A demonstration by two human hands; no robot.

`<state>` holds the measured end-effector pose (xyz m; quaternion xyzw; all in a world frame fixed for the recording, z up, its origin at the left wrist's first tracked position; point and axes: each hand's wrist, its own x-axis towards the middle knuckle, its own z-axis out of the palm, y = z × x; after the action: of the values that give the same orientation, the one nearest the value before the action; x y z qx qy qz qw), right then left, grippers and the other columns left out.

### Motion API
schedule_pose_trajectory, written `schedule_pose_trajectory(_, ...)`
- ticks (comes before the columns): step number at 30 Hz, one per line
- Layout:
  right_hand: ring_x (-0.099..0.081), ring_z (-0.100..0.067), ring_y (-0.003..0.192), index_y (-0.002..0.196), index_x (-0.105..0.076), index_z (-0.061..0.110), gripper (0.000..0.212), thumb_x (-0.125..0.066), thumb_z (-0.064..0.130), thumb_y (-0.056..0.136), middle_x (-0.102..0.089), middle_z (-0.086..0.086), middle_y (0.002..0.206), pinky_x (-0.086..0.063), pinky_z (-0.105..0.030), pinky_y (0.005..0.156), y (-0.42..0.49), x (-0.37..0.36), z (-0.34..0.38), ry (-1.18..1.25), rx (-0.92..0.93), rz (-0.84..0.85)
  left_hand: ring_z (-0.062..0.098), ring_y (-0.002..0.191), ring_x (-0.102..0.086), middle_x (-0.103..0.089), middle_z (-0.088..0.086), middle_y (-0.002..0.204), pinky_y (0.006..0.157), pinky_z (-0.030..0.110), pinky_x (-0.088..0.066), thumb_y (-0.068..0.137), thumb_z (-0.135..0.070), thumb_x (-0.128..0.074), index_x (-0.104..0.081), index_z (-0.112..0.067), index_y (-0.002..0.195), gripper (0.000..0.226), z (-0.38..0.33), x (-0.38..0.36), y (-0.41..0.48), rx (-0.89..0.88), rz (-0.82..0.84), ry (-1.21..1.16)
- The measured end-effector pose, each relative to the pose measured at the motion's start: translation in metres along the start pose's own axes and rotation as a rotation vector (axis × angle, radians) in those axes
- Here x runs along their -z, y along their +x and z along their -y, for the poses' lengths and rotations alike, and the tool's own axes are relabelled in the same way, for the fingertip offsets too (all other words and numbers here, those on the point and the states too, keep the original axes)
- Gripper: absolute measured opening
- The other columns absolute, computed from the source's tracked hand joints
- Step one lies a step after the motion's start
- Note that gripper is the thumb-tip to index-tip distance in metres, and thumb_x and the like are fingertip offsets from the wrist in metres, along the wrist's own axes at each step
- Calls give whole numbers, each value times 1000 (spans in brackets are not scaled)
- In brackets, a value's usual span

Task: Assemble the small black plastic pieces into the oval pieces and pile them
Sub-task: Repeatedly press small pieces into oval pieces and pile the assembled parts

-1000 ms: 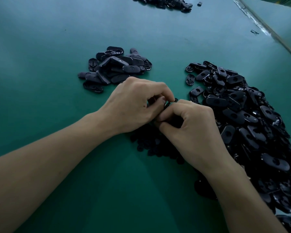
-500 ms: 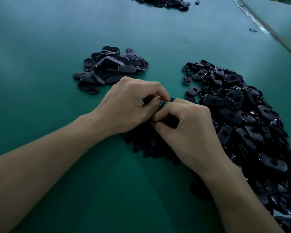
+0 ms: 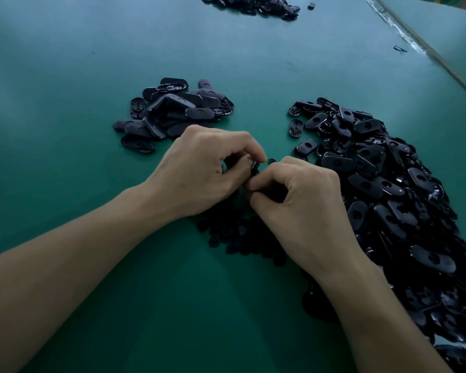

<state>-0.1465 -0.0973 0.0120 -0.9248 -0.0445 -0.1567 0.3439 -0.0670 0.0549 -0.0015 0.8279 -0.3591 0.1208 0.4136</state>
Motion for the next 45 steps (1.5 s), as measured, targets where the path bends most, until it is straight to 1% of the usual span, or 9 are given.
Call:
schedule_pose_trajectory(4,-60,-11,69,81,-78,17,17,-75,1,76,-66,3,75,-47,-22,65,0,-1,-1,-4,-3,-6,13,64,-64,-70,-5,73,59,33,-52,86,-13,-60,-77,-19,94,20,1,0,0,1,-5,-6)
schedule_pose_trajectory(7,-57,-10,68,80,-78,15,17,-75,-1,75,-66,3,74,-44,-15,64,0,0,-1,-7,9,-29,13,66,-65,-70,-6,75,59,31,-52,86,-13,-61,-76,-19,96,19,1,0,0,-10,-1,-14)
schedule_pose_trajectory(12,-60,-10,70,81,-79,14,17,-77,-2,75,-68,3,76,-46,-16,66,0,-1,-1,12,29,-92,9,80,-68,-72,-6,88,60,23,-53,89,-10,-64,-76,-19,102,20,2,1,1,-19,-17,-77)
schedule_pose_trajectory(18,-61,-9,76,84,-80,16,17,-80,1,76,-69,3,78,-46,-15,72,1,0,-3,31,24,-168,10,92,-69,-73,-4,98,73,37,-58,78,-1,-59,-74,-16,111,39,3,2,1,-45,40,-76)
schedule_pose_trajectory(22,-63,-7,79,85,-80,17,17,-80,2,76,-70,5,81,-46,-9,75,1,0,-4,52,6,-182,12,92,-69,-73,-4,97,75,40,-57,76,-6,-66,-73,-15,112,38,4,1,1,-55,67,-74)
schedule_pose_trajectory(26,-65,-7,77,84,-80,18,18,-81,2,75,-72,5,81,-49,-15,75,2,1,-4,70,-15,-211,10,92,-68,-73,-6,97,76,40,-55,76,-16,-72,-74,-18,111,35,5,1,1,-58,75,-66)
schedule_pose_trajectory(30,-63,-6,79,85,-80,17,16,-81,3,76,-72,4,80,-42,-5,74,3,2,-4,66,-32,-247,10,88,-68,-73,-7,95,75,39,-55,79,-19,-75,-75,-20,108,29,5,0,1,-74,68,-70)
schedule_pose_trajectory(36,-60,-5,77,85,-80,16,17,-81,2,75,-68,6,76,-39,-1,70,2,3,-4,43,-38,-265,7,86,-69,-75,-4,94,72,38,-57,83,-19,-76,-75,-18,107,24,6,-1,1,-85,84,-87)
schedule_pose_trajectory(45,-66,-5,77,86,-79,23,17,-83,9,78,-72,9,81,-50,-13,73,2,6,-2,132,-44,-273,14,82,-68,-72,-7,90,72,40,-56,85,-23,-71,-74,-21,112,26,7,-1,0,-51,46,-50)
